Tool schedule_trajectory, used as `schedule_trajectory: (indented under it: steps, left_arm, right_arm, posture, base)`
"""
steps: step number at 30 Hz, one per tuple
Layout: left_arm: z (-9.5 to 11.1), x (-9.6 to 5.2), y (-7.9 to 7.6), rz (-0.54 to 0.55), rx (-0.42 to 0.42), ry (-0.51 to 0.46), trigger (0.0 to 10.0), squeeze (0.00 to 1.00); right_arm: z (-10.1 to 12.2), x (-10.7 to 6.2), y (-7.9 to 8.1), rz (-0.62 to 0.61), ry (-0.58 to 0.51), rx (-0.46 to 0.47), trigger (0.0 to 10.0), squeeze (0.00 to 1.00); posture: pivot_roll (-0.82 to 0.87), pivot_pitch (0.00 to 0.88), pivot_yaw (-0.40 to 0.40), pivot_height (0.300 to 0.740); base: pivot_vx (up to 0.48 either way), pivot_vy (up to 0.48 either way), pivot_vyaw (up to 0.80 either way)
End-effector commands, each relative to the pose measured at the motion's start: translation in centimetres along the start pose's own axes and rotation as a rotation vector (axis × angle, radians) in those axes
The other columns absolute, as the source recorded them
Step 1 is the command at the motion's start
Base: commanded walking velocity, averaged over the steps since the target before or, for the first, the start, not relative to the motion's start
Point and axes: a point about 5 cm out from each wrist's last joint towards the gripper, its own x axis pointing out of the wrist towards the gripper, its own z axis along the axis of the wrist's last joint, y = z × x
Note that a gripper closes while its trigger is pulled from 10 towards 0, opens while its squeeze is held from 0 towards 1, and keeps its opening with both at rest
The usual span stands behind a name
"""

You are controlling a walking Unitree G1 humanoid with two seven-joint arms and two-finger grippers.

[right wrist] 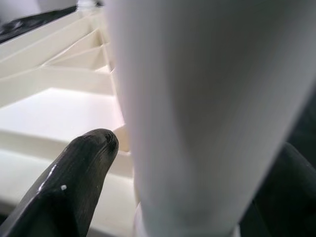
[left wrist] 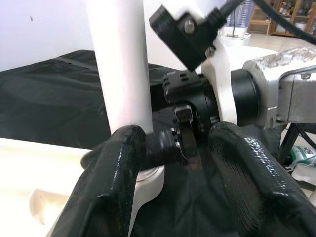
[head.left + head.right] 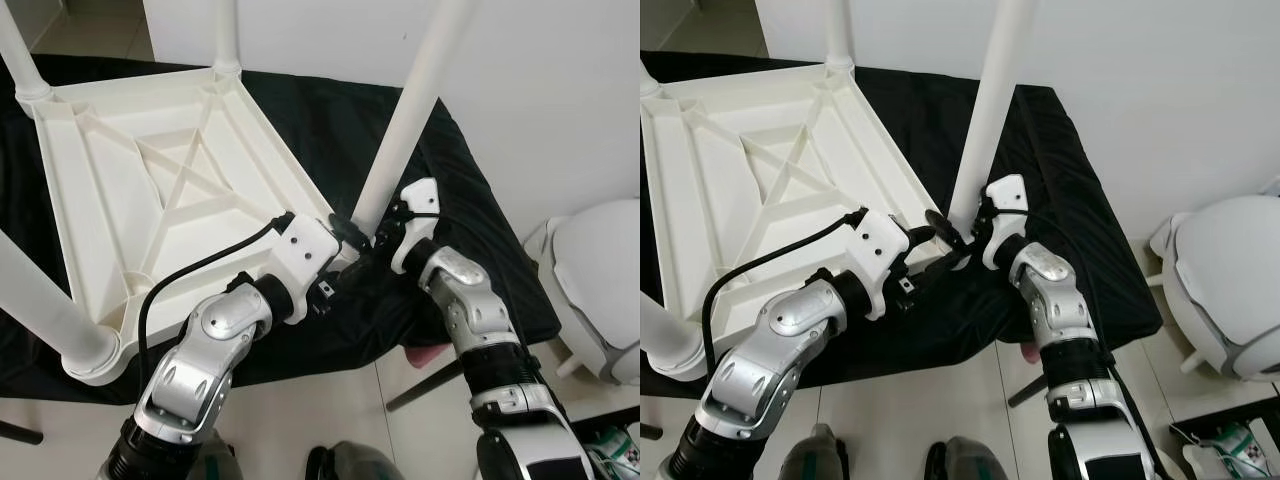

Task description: Building children table

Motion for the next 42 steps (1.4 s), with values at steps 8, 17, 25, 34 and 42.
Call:
schedule_trajectory:
  steps: [8, 17, 25, 34, 42]
  left_arm:
    - [0.2, 0.0, 0.1, 0.025, 0.006, -0.005, 10.0, 0.00]
    - [0.2, -0.1, 0.0, 0.030, 0.005, -0.002, 10.0, 0.00]
    - [0.1, -0.2, -0.1, 0.026, -0.003, 0.002, 10.0, 0.00]
    - [-1.0, -0.1, -0.3, 0.015, 0.017, 0.054, 10.0, 0.00]
    - [-1.0, -0.1, -0.6, 0.012, 0.004, 0.048, 10.0, 0.00]
  right_arm:
    - [-0.2, 0.7, 0.0, 0.088, 0.009, -0.025, 10.0, 0.00]
    - [-0.1, 1.1, -1.0, 0.090, 0.006, -0.046, 0.0, 0.00]
    - [-1.0, 0.5, -1.1, 0.068, 0.031, -0.014, 0.0, 0.00]
    - [-1.3, 0.1, -2.1, -0.135, 0.052, -0.019, 0.0, 0.00]
    - [-1.3, 0.6, 0.4, -0.362, -0.009, 0.058, 0.0, 0.00]
  posture:
    - [0.01, 0.008, -0.112, 0.740]
    - [0.03, 0.015, -0.116, 0.740]
    - [0.02, 0.020, -0.113, 0.740]
    - [0.01, 0.020, -0.112, 0.740]
    - [0.01, 0.011, -0.128, 0.740]
  base:
    - [0.000, 0.000, 0.00]
    - [0.000, 0.000, 0.00]
    - [0.000, 0.000, 0.00]
    - [0.000, 0.000, 0.00]
    - [0.000, 0.000, 0.00]
